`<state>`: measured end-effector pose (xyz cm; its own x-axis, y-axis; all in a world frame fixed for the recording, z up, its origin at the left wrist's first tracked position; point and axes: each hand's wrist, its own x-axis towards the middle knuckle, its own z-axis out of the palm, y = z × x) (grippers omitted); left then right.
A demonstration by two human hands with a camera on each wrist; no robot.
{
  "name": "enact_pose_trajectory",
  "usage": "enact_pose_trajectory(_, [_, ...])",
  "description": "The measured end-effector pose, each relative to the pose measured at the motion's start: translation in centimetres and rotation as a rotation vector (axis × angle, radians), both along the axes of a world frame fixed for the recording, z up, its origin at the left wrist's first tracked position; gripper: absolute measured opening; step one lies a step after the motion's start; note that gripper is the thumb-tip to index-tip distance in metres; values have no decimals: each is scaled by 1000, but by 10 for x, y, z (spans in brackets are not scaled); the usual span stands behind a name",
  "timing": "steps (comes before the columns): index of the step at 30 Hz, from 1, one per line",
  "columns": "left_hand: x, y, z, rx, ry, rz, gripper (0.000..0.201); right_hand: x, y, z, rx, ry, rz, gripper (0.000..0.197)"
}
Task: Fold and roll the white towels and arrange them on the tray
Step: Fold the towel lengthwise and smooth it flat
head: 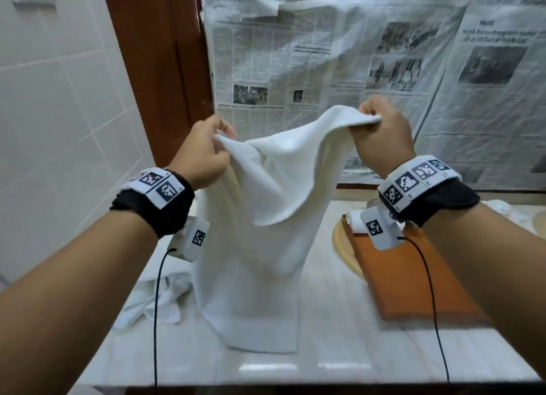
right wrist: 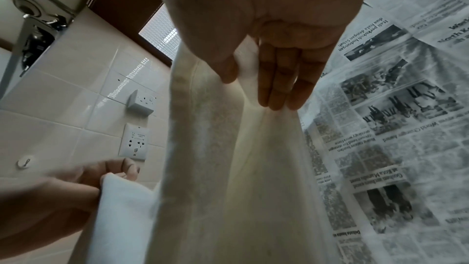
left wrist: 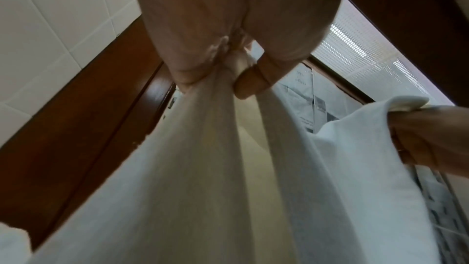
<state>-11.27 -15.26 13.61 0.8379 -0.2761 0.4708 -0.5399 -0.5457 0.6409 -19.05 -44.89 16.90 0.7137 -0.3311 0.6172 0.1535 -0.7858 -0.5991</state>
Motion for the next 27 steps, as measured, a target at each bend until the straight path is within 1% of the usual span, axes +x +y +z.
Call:
enact_pose_trajectory(2, [2, 8, -9, 85, -22, 24, 25, 3, 9, -11, 2, 12, -4, 11])
enact_pose_trajectory(5, [3, 20, -18, 140, -75, 86, 8, 6, 18, -16, -31, 25, -21, 13])
enact_pose_trajectory(6, [3, 25, -19, 140, -90, 109, 7, 7, 21, -13, -47, 24, -24, 15])
enact_pose_trajectory(7, [3, 29, -20, 140, -106, 132, 11, 11, 22, -9, -61, 11, -27, 18])
enact_pose_trajectory(9, [3, 36, -21, 152, -134, 160, 19, 17, 26, 1, -81, -23, -30, 28])
enact_pose_trajectory(10, [3, 37, -22, 158, -149, 161, 18, 19, 29, 6, -73, -30, -31, 33])
enact_pose_trajectory(11, [3, 37, -23, 150, -172, 155, 15, 20, 31, 8, -48, -27, -34, 34])
enact_pose_trajectory(12, [2, 36, -25, 134, -198, 144, 9, 19, 34, 9, -2, -17, -24, 30])
enact_pose_trajectory(13, [1, 34, -27, 116, -237, 124, 9, 19, 36, 7, 78, -2, -3, 21])
enact_pose_trajectory(14, [-1, 31, -29, 102, -278, 100, 17, 17, 38, 3, 181, 23, 33, 12])
enact_pose_trajectory(15, [-3, 28, -32, 83, -319, 73, 25, 15, 39, -2, 276, 53, 61, 12])
enact_pose_trajectory(16, [-6, 23, -35, 56, -344, 47, 30, 13, 40, -8, 341, 85, 83, 21])
enact_pose_trajectory(17, [-9, 18, -40, 40, -357, 14, 31, 10, 40, -15, 359, 130, 83, 30])
enact_pose_trajectory(18, [-13, 13, -44, 50, -349, -15, 30, 6, 40, -22, 334, 195, 73, 35])
enact_pose_trajectory(19, [-15, 8, -51, 80, -315, -41, 25, -1, 41, -26, 268, 284, 76, 38])
enact_pose_trajectory(20, [-18, 3, -57, 134, -245, -65, 17, -8, 42, -33, 183, 400, 106, 38])
enact_pose_trajectory(21, [-22, 0, -64, 202, -164, -98, 13, -18, 45, -38, 68, 541, 161, 39])
enact_pose_trajectory(22, [-28, -3, -71, 281, -90, -139, 16, -29, 47, -43, -64, 708, 231, 45])
enact_pose_trajectory(24, [-42, -3, -89, 434, 18, -253, 18, -55, 53, -57, -346, 1044, 318, 67])
enact_pose_trajectory(25, [-52, -2, -98, 511, 64, -309, 20, -67, 55, -65, -460, 1178, 346, 68])
enact_pose_trajectory(26, [-63, -1, -107, 588, 120, -347, 28, -79, 55, -74, -492, 1284, 416, 60])
enact_pose_trajectory(27, [-72, 0, -117, 645, 177, -383, 36, -87, 54, -84, -428, 1375, 522, 50])
